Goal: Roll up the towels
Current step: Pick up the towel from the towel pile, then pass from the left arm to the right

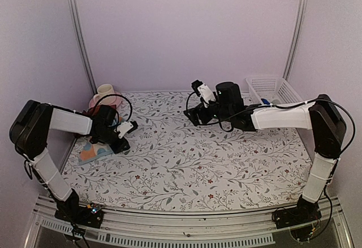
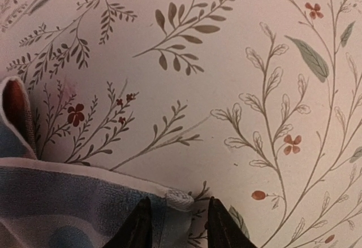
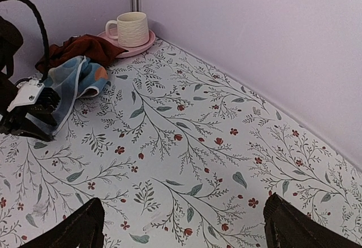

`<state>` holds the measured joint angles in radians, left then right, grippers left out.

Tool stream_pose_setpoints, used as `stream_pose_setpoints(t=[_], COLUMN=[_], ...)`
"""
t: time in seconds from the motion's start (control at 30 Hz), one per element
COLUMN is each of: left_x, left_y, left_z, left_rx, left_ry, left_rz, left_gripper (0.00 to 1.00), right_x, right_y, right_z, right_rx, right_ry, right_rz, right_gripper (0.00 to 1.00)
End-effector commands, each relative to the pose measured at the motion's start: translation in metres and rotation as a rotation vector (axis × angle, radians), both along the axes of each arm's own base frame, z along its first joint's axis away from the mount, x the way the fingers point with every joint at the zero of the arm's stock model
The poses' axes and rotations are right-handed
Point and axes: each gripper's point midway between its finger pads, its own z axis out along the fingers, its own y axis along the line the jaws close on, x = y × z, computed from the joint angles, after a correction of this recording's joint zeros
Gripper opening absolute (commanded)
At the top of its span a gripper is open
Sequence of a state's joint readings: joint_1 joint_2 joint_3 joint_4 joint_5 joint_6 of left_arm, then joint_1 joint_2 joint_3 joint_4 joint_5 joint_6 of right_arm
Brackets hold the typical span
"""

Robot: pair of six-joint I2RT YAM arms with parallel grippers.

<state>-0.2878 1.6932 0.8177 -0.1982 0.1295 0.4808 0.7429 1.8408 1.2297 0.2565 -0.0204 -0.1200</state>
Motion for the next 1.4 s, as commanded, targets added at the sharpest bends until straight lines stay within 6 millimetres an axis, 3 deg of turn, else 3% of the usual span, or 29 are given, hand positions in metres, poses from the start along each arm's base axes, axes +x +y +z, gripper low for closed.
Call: stream_pose_setpoints(t=[0.0,0.23,0.4,0.47,0.57,0.77,0.93,1.03,1.13,1.3,1.37], left_x=[0.001,0.0,-0.009,-0.011,-0.015,-0.031,-0.076,-0.097,-0.1,-0.077,-0.077], left_y=[0.001,0.005,0.006,0.003,-0.01,-0.046,-0.061,-0.047,-0.022,0.028,0.031], left_z=[-0.012,-0.016,-0.014,-0.003,0.03,0.133,0.2,0.25,0.289,0.311,0.318], left_rx=[0.026,0.043,0.04,0.012,-0.085,-0.305,-0.44,-0.496,-0.47,-0.4,-0.427], left_ry=[0.031,0.07,0.081,0.068,0.035,-0.08,-0.107,-0.229,-0.383,-0.494,-0.521], left_rz=[0.025,0.059,0.048,0.029,-0.027,-0.223,-0.418,-0.453,-0.38,-0.097,-0.084], left_gripper=[0.31,0.01,0.0,0.0,0.0,0.0,0.0,0.0,0.0,0.0,0.0], right_x=[0.0,0.0,0.001,0.0,-0.004,-0.033,-0.057,-0.062,-0.063,-0.061,-0.06], right_y=[-0.004,-0.005,-0.006,-0.004,0.001,0.027,0.058,0.069,0.077,0.097,0.109], right_z=[0.017,0.021,0.018,0.016,0.014,0.017,0.017,0.017,0.023,0.035,0.038], right_rx=[0.035,0.038,0.033,0.032,0.036,0.074,0.044,0.031,0.038,0.052,0.064], right_ry=[-0.027,-0.035,-0.033,-0.03,-0.021,-0.004,-0.062,-0.105,-0.146,-0.195,-0.187], right_rz=[-0.012,-0.016,-0.017,-0.008,0.027,0.222,0.357,0.41,0.45,0.521,0.544], right_gripper=[0.99,0.99,0.99,0.99,0.99,0.99,0.99,0.99,0.99,0.99,0.99])
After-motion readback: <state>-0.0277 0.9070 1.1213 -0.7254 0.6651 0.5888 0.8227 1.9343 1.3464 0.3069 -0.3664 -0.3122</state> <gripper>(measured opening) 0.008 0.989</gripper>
